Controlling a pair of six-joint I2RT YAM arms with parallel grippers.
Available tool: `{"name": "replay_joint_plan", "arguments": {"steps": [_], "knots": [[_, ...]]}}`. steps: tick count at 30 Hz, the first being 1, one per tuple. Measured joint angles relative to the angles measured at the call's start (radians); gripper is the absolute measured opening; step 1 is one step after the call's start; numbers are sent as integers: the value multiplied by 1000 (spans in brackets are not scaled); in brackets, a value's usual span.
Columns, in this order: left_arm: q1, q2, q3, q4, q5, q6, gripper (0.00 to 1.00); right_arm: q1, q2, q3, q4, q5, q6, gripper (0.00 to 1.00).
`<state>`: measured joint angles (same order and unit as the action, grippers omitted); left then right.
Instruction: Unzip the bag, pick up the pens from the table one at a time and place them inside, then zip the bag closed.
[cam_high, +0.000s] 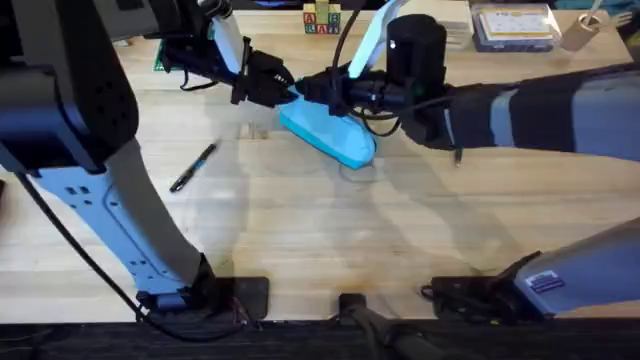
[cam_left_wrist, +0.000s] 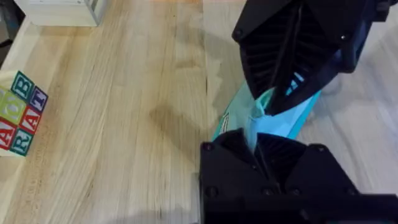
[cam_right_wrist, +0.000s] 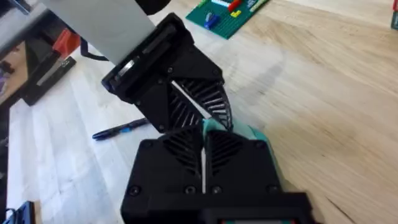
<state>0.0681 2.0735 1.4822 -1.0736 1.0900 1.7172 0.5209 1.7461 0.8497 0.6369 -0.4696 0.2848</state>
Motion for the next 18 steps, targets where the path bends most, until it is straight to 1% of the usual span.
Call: {"name": "replay_joint_plan", "arguments": {"steps": [18], "knots": [[0,0,0,1,-2,0,42,7,0,0,3,18,0,31]]}}
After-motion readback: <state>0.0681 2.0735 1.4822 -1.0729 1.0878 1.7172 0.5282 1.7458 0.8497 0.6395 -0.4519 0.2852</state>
